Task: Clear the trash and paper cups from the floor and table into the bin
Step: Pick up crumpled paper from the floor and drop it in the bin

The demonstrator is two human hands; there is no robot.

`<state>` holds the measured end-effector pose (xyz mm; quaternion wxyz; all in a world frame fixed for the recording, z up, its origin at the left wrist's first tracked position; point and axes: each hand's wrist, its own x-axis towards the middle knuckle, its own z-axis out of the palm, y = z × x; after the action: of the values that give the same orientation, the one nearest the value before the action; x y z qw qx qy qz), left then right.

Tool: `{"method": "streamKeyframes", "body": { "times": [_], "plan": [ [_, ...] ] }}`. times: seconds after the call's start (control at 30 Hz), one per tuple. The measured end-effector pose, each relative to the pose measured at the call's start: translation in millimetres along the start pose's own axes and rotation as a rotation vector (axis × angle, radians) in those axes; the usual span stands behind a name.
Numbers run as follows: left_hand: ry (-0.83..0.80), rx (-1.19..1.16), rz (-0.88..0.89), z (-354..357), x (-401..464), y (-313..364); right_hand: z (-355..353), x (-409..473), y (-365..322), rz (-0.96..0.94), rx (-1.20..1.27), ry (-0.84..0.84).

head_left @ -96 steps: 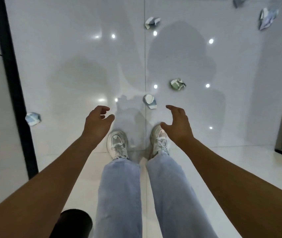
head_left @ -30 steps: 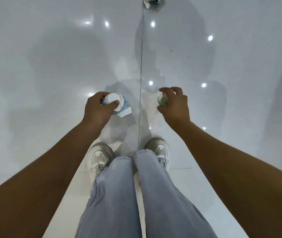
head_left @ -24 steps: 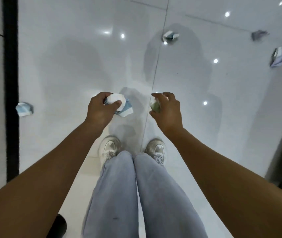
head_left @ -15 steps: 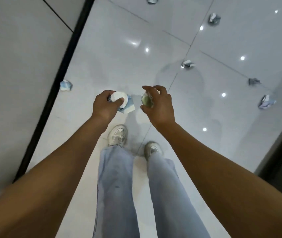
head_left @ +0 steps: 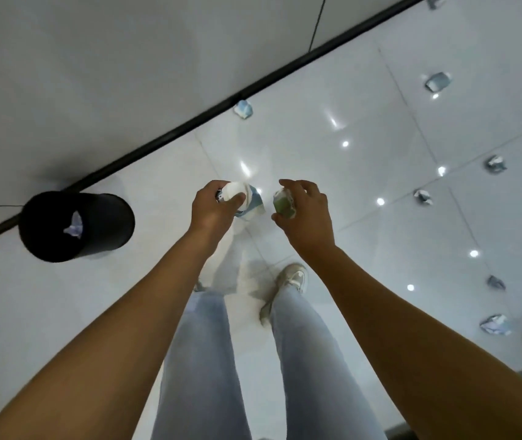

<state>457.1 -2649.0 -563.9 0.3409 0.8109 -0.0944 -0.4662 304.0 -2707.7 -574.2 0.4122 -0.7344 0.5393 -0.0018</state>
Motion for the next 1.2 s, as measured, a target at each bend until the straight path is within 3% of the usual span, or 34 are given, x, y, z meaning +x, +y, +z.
{"method": "streamKeyframes", "body": {
  "times": [0.63, 1.0, 1.2],
  "plan": [
    [0.316, -0.228, -0.239, -348, 14, -208, 277, -48, -249, -0.25, -0.169, -0.27],
    [0.543, -0.493, -0.34, -441, 79, -252, 368, -60, -317, -0.314, -0.236, -0.393],
    [0.624, -0.359, -0.311, -461, 135, -259, 385, -43, -324, -0.336, -0.231, -0.399]
  ]
}}
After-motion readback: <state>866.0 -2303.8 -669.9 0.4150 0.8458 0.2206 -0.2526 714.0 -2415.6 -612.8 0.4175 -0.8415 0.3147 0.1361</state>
